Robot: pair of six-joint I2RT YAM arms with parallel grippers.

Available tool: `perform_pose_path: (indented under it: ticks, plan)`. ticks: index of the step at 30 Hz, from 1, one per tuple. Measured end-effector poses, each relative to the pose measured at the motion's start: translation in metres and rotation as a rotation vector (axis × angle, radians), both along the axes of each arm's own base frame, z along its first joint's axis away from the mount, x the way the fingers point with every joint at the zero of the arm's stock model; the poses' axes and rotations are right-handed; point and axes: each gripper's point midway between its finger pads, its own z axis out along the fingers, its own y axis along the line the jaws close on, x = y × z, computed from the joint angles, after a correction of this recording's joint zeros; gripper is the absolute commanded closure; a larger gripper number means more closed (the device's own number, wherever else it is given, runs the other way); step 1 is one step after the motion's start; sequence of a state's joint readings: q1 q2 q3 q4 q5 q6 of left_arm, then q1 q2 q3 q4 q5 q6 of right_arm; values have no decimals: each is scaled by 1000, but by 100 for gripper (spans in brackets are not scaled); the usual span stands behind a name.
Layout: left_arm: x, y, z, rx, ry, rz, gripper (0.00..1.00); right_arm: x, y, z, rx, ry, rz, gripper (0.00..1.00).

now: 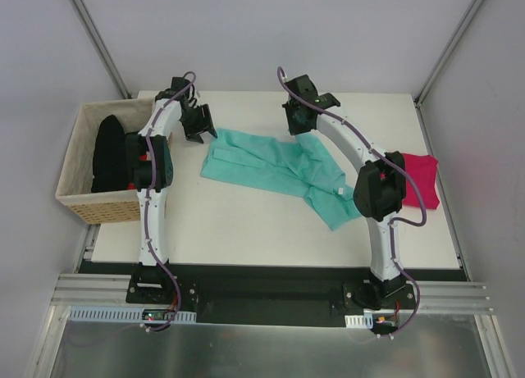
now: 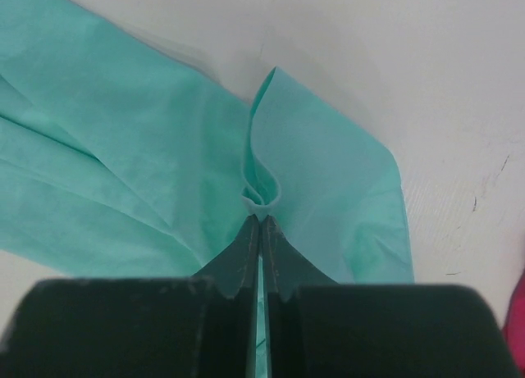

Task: Fold and stack the t-shirts
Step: Fold the other side of the tshirt into a rectangle

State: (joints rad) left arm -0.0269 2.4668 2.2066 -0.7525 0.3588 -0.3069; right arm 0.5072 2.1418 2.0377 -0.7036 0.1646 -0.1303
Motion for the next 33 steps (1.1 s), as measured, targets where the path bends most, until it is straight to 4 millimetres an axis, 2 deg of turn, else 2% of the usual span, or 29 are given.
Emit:
perform_pose_path:
  ticks: [3, 4, 6, 8, 11, 17, 18, 20, 21, 22, 33]
  plan:
    - [-5, 0, -6, 0, 20, -1, 58, 0, 1, 2, 5, -1, 0, 99]
    - [-5, 0, -7, 0, 21, -2, 67, 0, 1, 3, 7, -1, -2, 99]
    - [-6, 0, -9, -2, 23, -3, 74, 0, 2, 4, 11, -3, -3, 99]
    - [-7, 0, -10, -2, 27, -5, 89, 0, 1, 4, 12, -2, -5, 99]
    - [-9, -1, -12, -7, 37, -3, 100, 0, 1, 3, 11, 0, -6, 99]
    - [-10, -2, -13, -9, 39, -4, 100, 0, 1, 3, 10, 0, -6, 99]
    - [-10, -2, -14, -9, 39, -4, 98, 0, 1, 3, 10, 0, -6, 99]
    - [-11, -1, -15, -9, 42, -4, 85, 0, 1, 3, 10, 0, -6, 99]
    - [-11, -2, -15, -13, 44, -4, 75, 0, 1, 3, 10, 0, -6, 99]
    - [-11, -3, -14, -16, 43, -4, 73, 0, 1, 3, 10, 0, -6, 99]
    - [-14, -4, -2, -27, 33, 4, 69, 0, 1, 3, 10, 0, -6, 99]
